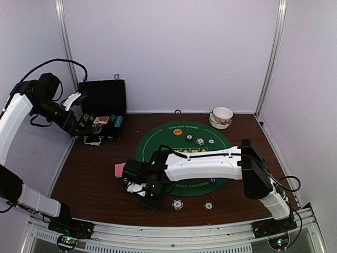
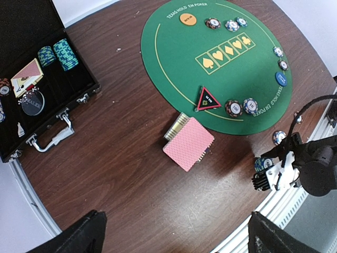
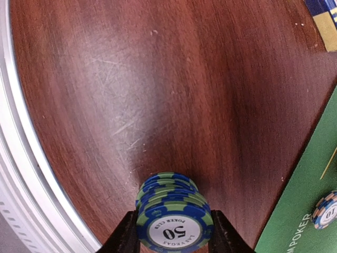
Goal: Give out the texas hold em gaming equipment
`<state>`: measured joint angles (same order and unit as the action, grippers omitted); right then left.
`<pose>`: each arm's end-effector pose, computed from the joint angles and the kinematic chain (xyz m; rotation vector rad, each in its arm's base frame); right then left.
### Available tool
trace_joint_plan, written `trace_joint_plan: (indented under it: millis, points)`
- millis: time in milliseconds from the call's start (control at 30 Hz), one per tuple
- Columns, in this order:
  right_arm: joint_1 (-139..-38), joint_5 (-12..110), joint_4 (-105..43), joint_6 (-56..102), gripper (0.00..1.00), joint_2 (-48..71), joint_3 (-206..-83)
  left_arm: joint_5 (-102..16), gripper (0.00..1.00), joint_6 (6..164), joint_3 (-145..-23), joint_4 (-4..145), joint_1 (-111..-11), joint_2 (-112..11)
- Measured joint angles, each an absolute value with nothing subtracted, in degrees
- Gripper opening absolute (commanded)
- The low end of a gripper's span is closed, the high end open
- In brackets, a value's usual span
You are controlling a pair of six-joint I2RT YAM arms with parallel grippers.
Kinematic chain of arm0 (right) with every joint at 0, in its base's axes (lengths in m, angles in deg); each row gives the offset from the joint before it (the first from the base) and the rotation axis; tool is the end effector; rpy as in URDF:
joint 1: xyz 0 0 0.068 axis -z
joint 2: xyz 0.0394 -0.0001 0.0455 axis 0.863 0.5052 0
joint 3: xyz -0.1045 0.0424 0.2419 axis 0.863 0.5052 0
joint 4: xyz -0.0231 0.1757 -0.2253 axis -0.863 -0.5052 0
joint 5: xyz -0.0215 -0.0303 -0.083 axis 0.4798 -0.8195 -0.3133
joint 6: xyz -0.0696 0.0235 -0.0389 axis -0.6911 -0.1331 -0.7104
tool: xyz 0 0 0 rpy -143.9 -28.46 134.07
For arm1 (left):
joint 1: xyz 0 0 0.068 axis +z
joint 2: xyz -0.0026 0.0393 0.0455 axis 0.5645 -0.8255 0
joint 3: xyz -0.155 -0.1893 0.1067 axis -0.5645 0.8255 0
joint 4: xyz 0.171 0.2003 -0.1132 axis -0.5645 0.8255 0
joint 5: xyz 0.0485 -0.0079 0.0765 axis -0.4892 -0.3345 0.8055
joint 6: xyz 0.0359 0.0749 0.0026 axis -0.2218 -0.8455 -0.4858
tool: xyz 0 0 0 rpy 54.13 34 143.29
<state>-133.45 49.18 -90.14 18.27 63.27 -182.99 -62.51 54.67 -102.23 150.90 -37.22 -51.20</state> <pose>0.1305 0.4840 0.1289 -1.8015 2.4584 0.3453 0.2636 -0.0467 0.3660 0.6203 2.5003 -0.5433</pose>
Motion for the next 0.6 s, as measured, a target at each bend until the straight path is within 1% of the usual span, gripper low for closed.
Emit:
trace_joint_plan:
  millis: [67, 167, 267, 467, 600]
  points:
    - [-133.41, 49.13, -90.21, 17.79, 0.22, 63.27, -183.19, -62.36, 0.98, 54.56, -102.23, 150.92, -37.22, -51.20]
    - [-133.23, 49.09, -90.73, 17.86, 0.07, 63.27, -183.93, -62.25, 0.98, 54.54, -102.23, 150.92, -37.22, -51.20]
    - [-132.99, 49.05, -91.04, 17.94, 0.01, 63.27, -185.18, -62.16, 0.98, 54.54, -102.23, 150.92, -37.22, -51.20]
    - [-131.07, 47.80, -91.47, 18.95, 0.00, 62.09, -186.60, -62.12, 0.97, 54.51, -102.29, 150.92, -37.22, -51.20]
    - [-126.35, 45.99, -91.45, 20.35, 0.01, 59.95, -186.71, -62.12, 0.98, 54.51, -102.56, 150.97, -37.22, -51.20]
